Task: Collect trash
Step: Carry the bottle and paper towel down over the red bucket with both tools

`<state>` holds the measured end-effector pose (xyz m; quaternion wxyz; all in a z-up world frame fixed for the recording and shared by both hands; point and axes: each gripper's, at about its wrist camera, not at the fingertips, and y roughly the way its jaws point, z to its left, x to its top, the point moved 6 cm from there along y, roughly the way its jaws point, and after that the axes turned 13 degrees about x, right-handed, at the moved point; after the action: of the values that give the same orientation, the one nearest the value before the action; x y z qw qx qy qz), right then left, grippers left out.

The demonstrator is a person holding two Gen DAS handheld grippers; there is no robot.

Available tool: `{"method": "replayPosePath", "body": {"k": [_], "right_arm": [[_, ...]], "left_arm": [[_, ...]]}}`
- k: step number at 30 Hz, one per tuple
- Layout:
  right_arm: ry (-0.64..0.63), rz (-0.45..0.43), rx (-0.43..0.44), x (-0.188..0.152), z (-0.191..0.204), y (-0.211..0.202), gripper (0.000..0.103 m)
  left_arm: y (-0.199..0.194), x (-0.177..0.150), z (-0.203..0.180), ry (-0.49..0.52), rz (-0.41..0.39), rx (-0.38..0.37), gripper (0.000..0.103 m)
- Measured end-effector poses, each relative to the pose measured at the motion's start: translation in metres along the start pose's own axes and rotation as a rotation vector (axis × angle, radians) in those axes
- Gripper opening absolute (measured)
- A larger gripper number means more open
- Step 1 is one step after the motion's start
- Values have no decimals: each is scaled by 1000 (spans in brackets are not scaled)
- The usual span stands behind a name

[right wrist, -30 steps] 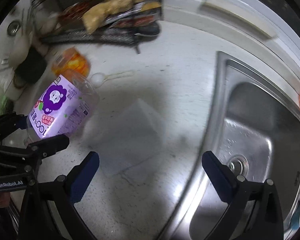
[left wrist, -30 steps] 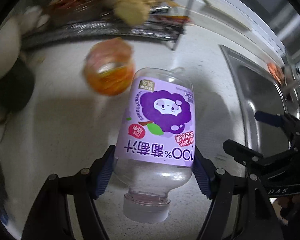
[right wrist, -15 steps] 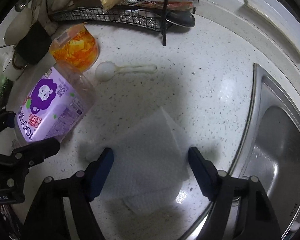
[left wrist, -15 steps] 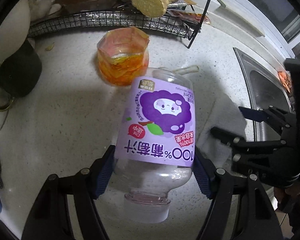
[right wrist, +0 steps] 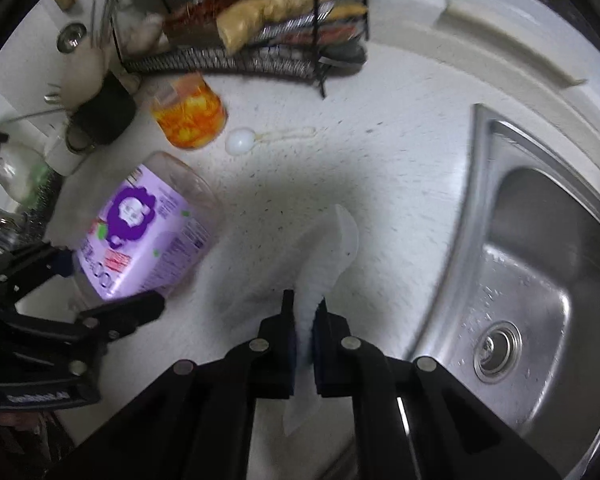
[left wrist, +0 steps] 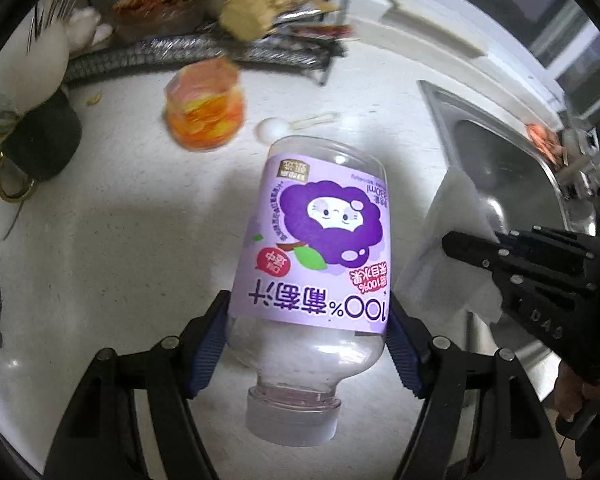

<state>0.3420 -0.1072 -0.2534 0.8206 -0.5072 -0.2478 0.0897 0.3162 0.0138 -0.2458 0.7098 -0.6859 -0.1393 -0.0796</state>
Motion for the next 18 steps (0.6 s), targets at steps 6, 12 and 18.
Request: {"method": "replayPosePath", "body": {"k": [6, 12, 18], "right_arm": [[38, -75, -19, -25, 9, -59, 6], [66, -145, -36, -64, 13, -107, 6], [78, -203, -47, -130, 23, -148, 6]], "left_arm": [[-40, -14, -38, 54, -73, -25, 70], [-89, -51, -69, 113, -146, -21, 70], [-135, -110, -101, 153, -205, -19, 70]]}}
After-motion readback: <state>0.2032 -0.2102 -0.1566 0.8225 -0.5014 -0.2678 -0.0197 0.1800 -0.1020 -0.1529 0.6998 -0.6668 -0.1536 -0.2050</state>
